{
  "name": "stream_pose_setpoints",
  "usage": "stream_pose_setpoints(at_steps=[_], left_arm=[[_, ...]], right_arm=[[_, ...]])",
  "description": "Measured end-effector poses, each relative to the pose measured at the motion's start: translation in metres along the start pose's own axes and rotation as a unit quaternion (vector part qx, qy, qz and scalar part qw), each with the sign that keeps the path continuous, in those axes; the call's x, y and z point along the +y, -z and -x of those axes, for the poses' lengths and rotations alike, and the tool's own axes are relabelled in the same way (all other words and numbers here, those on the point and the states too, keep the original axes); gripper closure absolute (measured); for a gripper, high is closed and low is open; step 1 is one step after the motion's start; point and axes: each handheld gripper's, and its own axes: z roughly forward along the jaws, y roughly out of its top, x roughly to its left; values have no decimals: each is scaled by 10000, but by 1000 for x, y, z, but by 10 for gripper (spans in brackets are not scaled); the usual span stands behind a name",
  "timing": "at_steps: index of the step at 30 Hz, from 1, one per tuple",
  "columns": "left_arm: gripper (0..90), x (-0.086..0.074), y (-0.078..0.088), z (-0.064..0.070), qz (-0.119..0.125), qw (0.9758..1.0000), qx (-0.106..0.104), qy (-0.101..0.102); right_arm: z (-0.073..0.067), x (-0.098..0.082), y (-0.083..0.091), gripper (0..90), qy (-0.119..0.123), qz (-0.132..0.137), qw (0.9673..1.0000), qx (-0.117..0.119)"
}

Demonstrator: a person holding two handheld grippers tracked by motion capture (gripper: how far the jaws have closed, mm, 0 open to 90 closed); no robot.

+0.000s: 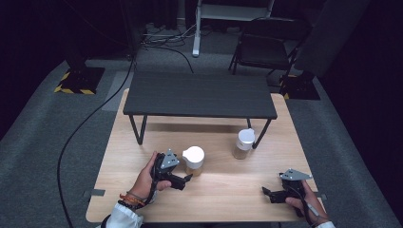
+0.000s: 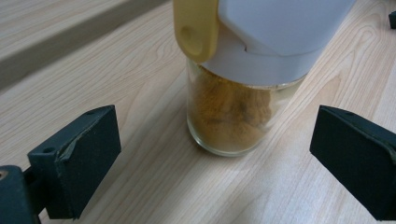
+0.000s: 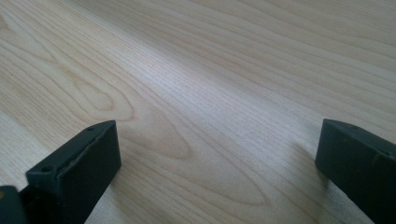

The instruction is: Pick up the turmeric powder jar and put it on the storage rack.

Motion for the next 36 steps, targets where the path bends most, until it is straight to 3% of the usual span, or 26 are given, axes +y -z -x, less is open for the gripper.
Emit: stream_pose_setpoints(at_steps=[10,17,26,32,36], left_arm=[[16,4,-13,-3,-16,9999,-120,92],[18,4,-21,-6,71,9993,-241,285],[19,8,-32,-6,100,9988,-342,321],[28,5,-39,-6,235,9973,-410,558],[48,-1,-42,-3,448,9955,-407,723]], right_arm=[[0,0,0,0,4,-1,10000,6],[0,0,0,0,5,-1,10000,8],[0,0,0,0,5,0,10000,8],[1,0,0,0,7,0,10000,9],[1,0,0,0,16,-2,10000,15]])
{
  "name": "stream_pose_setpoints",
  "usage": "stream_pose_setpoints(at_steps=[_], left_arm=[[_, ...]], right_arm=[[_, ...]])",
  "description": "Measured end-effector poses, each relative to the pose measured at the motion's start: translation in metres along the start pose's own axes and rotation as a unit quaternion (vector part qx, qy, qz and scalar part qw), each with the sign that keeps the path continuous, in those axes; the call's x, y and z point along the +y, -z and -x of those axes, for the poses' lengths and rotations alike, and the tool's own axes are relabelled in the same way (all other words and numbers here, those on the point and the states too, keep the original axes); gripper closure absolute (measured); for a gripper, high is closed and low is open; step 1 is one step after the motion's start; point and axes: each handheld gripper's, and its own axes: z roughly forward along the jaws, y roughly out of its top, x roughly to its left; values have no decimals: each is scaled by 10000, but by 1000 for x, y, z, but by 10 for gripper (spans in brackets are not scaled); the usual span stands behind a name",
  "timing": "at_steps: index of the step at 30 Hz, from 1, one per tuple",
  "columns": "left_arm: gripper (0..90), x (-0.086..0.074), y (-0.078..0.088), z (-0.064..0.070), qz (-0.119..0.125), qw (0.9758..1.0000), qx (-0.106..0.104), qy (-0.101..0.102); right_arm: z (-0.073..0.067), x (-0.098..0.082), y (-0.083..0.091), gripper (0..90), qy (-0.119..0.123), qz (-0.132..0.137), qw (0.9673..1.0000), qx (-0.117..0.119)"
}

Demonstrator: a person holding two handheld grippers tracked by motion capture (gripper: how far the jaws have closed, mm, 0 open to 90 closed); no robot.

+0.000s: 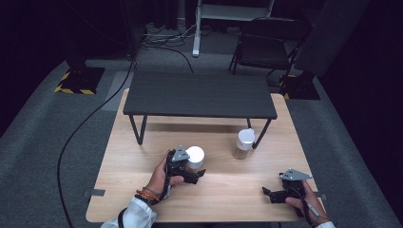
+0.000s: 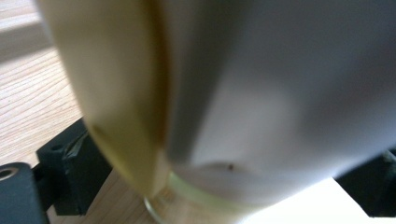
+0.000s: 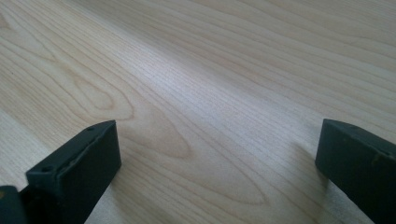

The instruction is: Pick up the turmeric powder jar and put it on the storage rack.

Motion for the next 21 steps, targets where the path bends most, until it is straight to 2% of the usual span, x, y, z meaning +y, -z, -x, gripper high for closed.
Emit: stream_pose_setpoints(at_steps=[1,4,6,10,11,12,13,15,18,21], left_arm=[[57,-1,0,1,29,10000,0,27],[68,-2,0,7,73,9999,123,-76],[71,-3,0,8,120,9998,132,-56],[110,-8,3,11,296,9991,304,10],[149,-8,3,11,296,9991,304,10],[149,-9,4,11,318,9991,290,-16],[208,-8,4,11,309,9992,233,-85],[258,-7,4,12,300,9992,228,-123],[266,-5,6,10,249,9993,202,-203],[275,-4,7,11,248,9992,243,-197]], right_arm=[[0,0,0,0,1,1,10000,-1],[0,0,0,0,-1,1,10000,-2],[0,0,0,0,-1,1,10000,-2],[0,0,0,0,-3,1,10000,-2],[0,0,0,0,-3,1,10000,-2],[0,0,0,0,-3,1,10000,-2],[0,0,0,0,-2,2,10000,-2],[0,0,0,0,-3,1,10000,-2],[0,0,0,0,-4,1,10000,-2],[0,0,0,0,-1,3,10000,-1]])
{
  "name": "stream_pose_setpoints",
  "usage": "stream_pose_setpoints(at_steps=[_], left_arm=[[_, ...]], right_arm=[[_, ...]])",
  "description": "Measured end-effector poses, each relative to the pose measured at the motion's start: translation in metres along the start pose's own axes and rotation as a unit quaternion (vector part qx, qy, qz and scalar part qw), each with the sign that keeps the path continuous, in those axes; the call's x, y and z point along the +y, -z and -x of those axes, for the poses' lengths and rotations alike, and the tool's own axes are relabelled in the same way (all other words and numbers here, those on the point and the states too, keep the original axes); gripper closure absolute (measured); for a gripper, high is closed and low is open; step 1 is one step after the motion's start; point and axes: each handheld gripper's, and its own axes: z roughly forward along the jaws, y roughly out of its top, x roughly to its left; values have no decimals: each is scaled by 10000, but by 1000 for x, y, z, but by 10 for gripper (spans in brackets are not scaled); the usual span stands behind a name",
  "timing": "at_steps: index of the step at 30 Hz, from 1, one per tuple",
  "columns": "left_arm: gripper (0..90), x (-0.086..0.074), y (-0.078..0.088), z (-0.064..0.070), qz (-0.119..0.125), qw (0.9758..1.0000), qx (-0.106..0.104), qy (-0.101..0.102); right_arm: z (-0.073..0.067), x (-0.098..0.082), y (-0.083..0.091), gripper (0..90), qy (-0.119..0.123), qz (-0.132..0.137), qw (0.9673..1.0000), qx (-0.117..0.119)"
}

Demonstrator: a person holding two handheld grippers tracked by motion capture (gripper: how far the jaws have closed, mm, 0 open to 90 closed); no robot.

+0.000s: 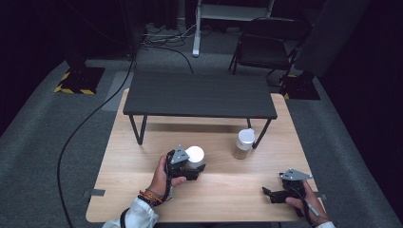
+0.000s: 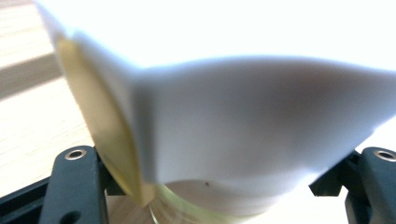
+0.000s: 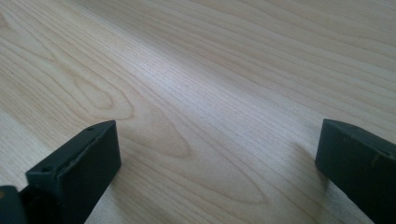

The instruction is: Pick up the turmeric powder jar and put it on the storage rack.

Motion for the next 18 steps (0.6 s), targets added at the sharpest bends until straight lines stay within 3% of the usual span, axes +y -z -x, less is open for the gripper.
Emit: stream_pose_setpoints(at_steps=[12,18], left_arm=[[297,3,5,5,14,9998,178,-74],[297,5,14,6,141,9997,202,-86]], right_arm=[[0,0,0,0,5,2,10000,5],[1,0,0,0,8,0,10000,10]])
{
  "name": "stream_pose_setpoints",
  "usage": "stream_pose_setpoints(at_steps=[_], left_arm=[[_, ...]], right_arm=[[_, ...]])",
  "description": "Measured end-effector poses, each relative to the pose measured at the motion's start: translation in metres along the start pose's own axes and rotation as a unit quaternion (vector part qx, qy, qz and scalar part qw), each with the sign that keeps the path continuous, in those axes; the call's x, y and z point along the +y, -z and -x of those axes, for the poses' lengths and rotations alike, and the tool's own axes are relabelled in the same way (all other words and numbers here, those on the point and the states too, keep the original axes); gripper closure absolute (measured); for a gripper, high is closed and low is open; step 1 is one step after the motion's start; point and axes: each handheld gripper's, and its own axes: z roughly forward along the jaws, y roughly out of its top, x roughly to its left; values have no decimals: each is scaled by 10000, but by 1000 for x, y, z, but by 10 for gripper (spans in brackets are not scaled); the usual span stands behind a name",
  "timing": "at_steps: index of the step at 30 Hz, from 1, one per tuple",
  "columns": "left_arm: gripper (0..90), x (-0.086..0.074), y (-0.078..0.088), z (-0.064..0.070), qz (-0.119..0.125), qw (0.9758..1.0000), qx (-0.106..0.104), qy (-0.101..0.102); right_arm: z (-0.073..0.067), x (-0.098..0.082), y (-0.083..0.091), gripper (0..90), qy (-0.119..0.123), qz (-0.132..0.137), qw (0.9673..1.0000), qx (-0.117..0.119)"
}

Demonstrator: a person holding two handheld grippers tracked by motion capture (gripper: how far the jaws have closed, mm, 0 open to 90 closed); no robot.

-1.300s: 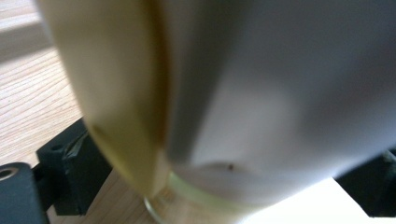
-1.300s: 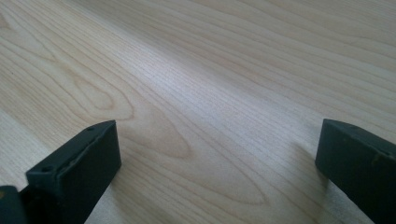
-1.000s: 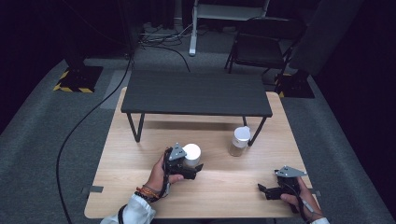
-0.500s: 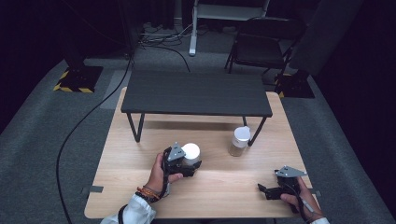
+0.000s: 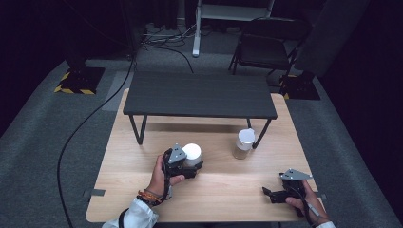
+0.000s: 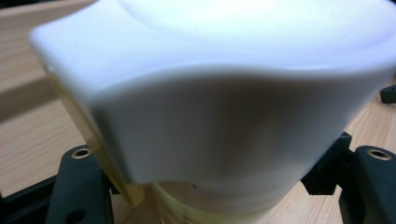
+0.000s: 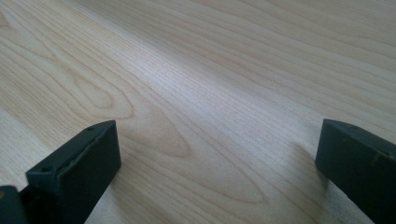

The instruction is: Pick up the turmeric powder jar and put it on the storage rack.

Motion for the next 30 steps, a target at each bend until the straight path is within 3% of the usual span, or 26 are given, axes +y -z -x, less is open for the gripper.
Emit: stream_pose_setpoints(at_steps=[5,16,24,30], left_arm=[[298,5,8,3,78,9999,51,-112],[298,12,25,5,362,9993,35,-122],[298,22,44,10,611,9980,131,11],[298,27,52,11,666,9976,185,13]], right_arm=[[0,0,0,0,1,-1,10000,0],[0,0,0,0,1,0,10000,-1],[0,0,0,0,0,0,10000,-1],[0,0,0,0,1,0,10000,-1]])
